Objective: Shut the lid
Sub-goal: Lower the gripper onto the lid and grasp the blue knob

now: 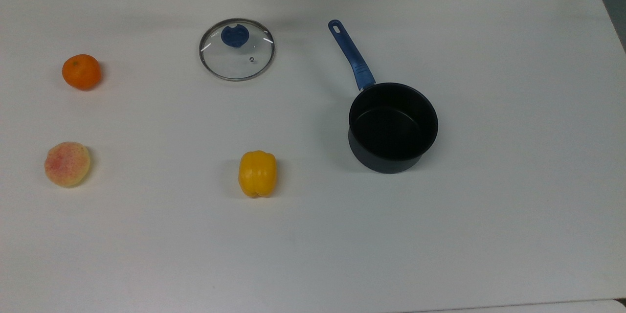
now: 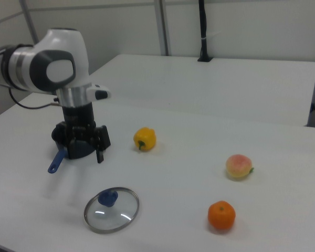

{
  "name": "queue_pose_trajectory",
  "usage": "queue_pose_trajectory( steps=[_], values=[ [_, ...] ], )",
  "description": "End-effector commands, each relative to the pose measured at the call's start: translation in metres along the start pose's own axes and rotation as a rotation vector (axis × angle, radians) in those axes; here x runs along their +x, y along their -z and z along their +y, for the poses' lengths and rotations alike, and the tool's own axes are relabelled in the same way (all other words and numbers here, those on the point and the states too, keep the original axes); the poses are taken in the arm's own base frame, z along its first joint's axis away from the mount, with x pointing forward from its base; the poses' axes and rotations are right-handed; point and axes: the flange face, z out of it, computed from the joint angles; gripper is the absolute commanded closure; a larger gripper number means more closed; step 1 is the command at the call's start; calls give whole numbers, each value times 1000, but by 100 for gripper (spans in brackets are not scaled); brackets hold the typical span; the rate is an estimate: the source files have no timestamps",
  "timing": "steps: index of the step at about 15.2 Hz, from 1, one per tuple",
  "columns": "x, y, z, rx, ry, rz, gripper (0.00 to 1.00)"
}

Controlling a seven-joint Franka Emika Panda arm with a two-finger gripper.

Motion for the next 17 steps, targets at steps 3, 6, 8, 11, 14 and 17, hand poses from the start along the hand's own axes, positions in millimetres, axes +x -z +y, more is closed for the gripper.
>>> queue_pose_trajectory(
  steps=[3,6,8,11,14,17],
  values=[
    [-4,-52,10,-18,-35,52,0],
    [-3,-71,14,-21,-57,95,0],
    [-3,-90,22,-18,-79,144,0],
    [-1,-116,20,-25,-77,213,0],
    [4,-131,20,-25,-75,215,0],
    [5,-139,19,-26,-74,220,0]
  ],
)
